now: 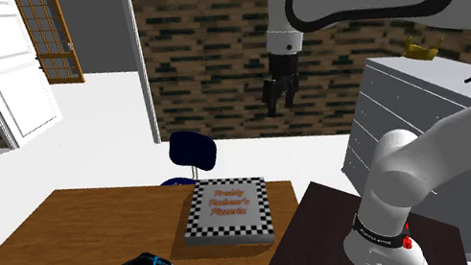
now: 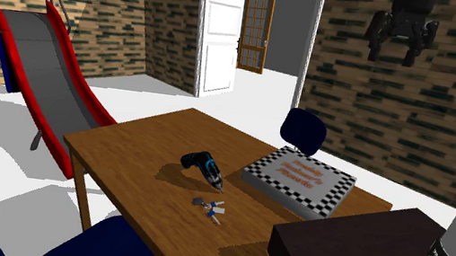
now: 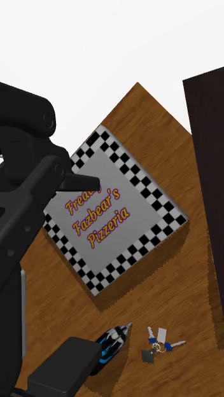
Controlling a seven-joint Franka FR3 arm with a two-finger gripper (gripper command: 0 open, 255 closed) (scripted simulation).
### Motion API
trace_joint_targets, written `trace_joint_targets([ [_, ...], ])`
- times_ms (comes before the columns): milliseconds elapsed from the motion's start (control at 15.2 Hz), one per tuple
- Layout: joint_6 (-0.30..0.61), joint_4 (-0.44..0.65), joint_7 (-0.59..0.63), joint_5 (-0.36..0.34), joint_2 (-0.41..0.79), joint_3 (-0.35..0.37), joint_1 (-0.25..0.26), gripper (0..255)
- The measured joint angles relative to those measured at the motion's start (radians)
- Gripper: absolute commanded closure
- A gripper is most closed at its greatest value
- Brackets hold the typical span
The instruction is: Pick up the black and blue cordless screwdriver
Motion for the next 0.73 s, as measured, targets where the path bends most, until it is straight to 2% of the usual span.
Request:
trace_joint_targets([
  [132, 0.009, 0.004, 0.002, 0.003, 0.014, 0.007, 0.005, 0],
  [726, 0.22, 0.036, -0.008, -0.002, 0.277, 0.1, 0.06, 0],
])
